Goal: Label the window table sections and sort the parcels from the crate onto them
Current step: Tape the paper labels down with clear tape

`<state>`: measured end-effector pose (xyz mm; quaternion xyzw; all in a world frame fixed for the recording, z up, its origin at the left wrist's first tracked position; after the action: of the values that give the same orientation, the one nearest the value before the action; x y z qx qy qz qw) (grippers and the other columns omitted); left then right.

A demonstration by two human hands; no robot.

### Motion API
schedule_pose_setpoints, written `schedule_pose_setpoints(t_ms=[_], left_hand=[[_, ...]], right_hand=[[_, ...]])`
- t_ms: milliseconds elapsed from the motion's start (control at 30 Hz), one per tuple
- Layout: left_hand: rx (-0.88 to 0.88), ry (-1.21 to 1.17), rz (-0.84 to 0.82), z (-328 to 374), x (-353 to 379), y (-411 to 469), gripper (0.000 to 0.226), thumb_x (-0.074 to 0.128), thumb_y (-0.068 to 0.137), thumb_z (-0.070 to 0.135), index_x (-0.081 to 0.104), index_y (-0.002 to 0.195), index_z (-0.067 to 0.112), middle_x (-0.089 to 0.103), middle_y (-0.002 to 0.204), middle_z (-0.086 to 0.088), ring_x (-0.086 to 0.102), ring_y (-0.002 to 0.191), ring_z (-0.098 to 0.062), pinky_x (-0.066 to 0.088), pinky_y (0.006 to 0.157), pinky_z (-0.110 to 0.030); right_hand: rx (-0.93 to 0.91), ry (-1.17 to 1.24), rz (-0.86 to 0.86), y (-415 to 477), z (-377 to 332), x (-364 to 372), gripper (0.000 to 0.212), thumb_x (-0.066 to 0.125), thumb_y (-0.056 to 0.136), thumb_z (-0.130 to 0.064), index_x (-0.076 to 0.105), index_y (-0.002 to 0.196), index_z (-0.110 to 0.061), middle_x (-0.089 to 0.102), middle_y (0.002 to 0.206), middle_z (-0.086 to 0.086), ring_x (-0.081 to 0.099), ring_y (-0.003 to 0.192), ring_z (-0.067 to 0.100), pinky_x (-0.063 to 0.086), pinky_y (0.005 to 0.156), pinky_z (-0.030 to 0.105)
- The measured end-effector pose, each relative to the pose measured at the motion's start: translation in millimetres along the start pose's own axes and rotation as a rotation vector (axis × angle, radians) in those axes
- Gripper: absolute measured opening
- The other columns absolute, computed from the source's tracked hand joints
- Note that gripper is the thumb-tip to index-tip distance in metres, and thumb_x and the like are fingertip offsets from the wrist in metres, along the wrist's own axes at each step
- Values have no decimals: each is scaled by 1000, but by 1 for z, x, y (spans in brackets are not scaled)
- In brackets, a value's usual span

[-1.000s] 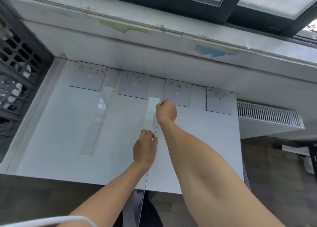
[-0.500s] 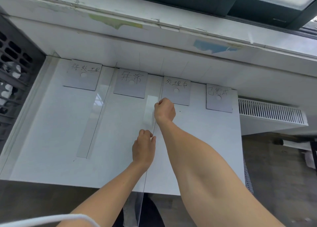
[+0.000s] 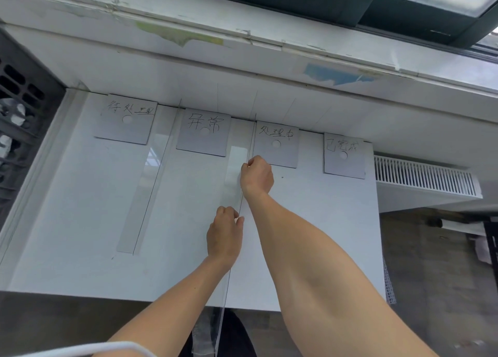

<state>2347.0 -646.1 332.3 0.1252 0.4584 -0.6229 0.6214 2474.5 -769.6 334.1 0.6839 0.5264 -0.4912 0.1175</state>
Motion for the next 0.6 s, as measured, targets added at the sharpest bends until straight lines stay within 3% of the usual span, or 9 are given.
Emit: schedule_pose_setpoints(t_ms=[367, 600], left_hand=[[-28, -39, 0, 0, 1, 2, 14, 52, 99, 26, 59, 96, 13, 60, 98, 1, 58, 78, -19, 42, 63, -28], [-37, -34, -17, 4, 2, 0, 13, 52, 98, 24, 58, 95, 12, 61, 98, 0, 61, 80, -23, 53, 69, -38]], right_hand=[[-20, 14, 30, -3, -1, 0, 14, 51, 97, -14, 64, 101, -8, 68, 100, 6, 61, 86, 25, 40, 68, 29], [-19, 3, 20, -1, 0, 0, 13, 51, 97, -14, 63, 100, -9, 67, 99, 6, 52, 77, 20, 39, 67, 29]])
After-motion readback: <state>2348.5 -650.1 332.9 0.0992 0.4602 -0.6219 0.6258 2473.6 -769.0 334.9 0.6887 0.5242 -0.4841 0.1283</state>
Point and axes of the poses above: each hand's wrist, its own y-axis towards the middle knuckle, its own x-axis out of the palm, z = x × y, the point moved 9 cm from there along y, towards the middle knuckle
